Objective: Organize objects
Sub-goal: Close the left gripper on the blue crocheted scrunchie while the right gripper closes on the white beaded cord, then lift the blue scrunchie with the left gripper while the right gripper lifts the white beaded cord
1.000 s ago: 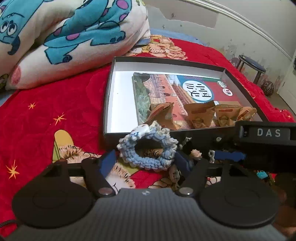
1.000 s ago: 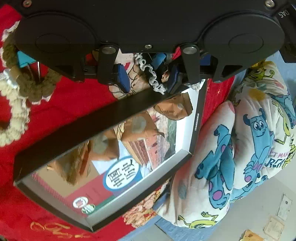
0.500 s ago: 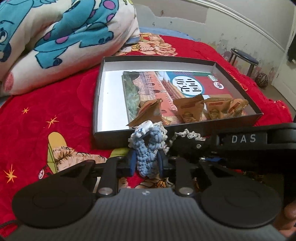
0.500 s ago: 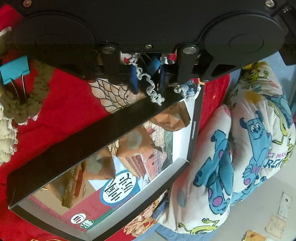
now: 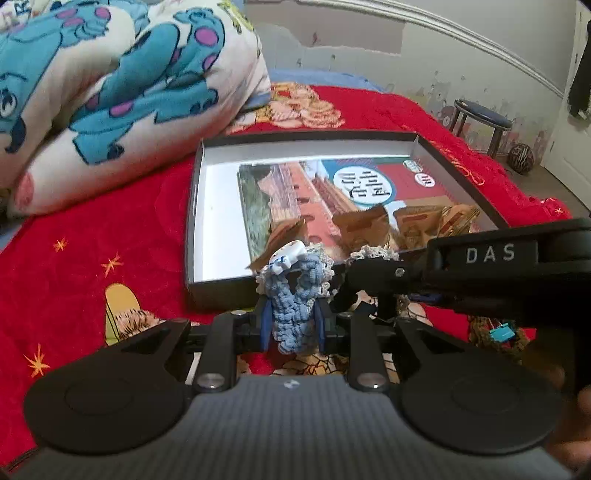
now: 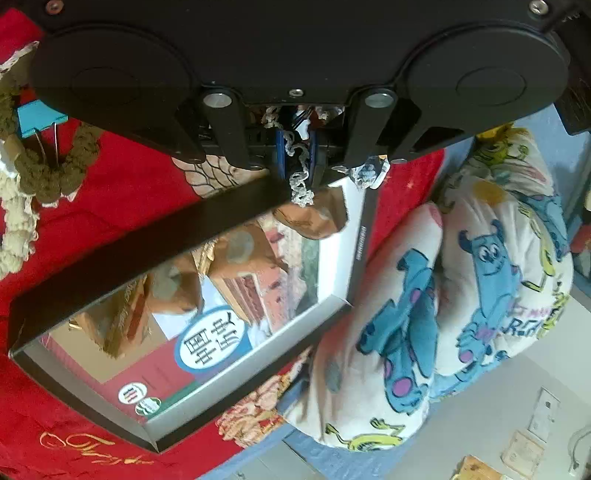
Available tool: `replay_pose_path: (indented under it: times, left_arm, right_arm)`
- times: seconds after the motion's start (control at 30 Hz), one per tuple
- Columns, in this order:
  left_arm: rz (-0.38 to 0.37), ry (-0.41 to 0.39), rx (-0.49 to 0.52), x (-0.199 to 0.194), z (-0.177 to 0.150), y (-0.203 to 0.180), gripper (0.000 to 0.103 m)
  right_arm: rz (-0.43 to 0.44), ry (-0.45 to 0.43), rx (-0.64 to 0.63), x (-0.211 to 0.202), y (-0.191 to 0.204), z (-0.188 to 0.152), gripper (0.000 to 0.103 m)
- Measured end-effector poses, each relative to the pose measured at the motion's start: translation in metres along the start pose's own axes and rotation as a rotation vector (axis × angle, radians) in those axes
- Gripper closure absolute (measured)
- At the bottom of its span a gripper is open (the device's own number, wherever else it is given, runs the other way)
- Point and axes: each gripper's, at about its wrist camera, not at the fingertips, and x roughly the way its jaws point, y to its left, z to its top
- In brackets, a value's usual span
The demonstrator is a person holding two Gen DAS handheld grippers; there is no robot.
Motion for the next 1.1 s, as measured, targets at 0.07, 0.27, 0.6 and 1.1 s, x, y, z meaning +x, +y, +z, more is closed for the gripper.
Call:
replay_pose_path:
  times: [0.07,0.27,0.6,1.1]
  left_arm:
    - [-0.005,-0.009,0.003,-0.003,0.001,0.0,0.076]
    - [0.012,-0.015,0.012,-0.003,0.003,0.0,0.076]
    - [0.007,-0.067,-0.008,-0.017,0.006,0.004,0.076]
    - [0.006,-0.025,0.006,-0.004,-0.001,0.0,0.076]
  right_arm:
    - [0.008,-0.011,0.004,-0.004,0.0,0.002,0.09]
    - [0.041,-0.041,0.023,-0.016,-0.002,0.009,0.09]
    - [0.111,-0.067,0.033,-0.033,-0.003,0.019,0.09]
    - [-0.008,-0.031,-0.037,-0.033,-0.001,0.011,0.09]
